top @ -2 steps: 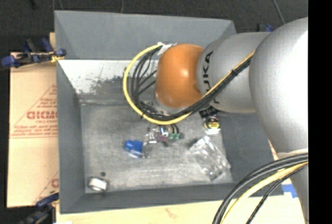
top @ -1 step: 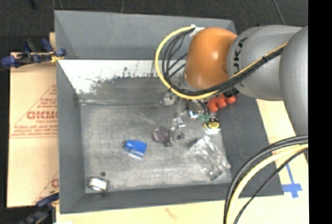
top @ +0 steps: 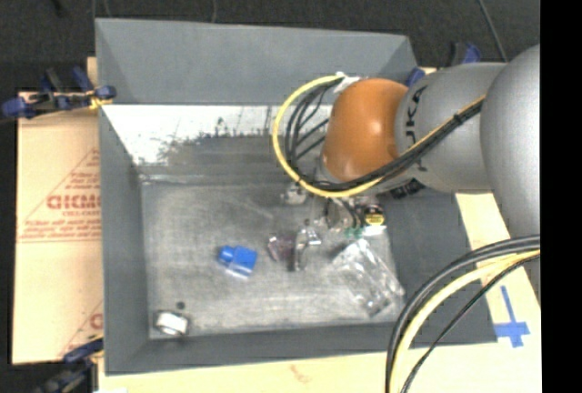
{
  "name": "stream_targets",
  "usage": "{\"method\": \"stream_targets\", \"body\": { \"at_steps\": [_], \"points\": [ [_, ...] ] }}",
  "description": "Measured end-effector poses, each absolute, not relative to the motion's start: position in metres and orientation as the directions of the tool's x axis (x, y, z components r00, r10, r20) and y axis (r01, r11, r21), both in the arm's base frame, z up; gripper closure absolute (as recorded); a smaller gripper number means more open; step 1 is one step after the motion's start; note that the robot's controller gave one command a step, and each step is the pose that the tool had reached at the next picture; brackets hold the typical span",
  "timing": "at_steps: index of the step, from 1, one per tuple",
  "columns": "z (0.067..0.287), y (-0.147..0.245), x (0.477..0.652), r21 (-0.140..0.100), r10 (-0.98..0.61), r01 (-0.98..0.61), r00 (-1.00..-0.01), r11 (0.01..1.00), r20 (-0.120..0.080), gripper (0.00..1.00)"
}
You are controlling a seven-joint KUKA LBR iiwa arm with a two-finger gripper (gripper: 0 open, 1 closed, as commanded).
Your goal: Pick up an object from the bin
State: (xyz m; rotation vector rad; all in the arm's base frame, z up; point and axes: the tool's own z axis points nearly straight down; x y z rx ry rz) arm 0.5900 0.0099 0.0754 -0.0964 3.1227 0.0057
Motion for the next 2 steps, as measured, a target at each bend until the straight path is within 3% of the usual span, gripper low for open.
{"method": "stream_targets", "body": {
  "at_steps": [1, 2],
  "points": [
    [0.0778, 0.0103, 0.5925, 0.002, -0.062, -0.062, -0.998, 0.998, -0.009, 0.00],
    [0.0788, 0.0093, 0.5927, 0.001, -0.060, -0.060, -0.998, 0.998, -0.009, 1.00]
  ]
}}
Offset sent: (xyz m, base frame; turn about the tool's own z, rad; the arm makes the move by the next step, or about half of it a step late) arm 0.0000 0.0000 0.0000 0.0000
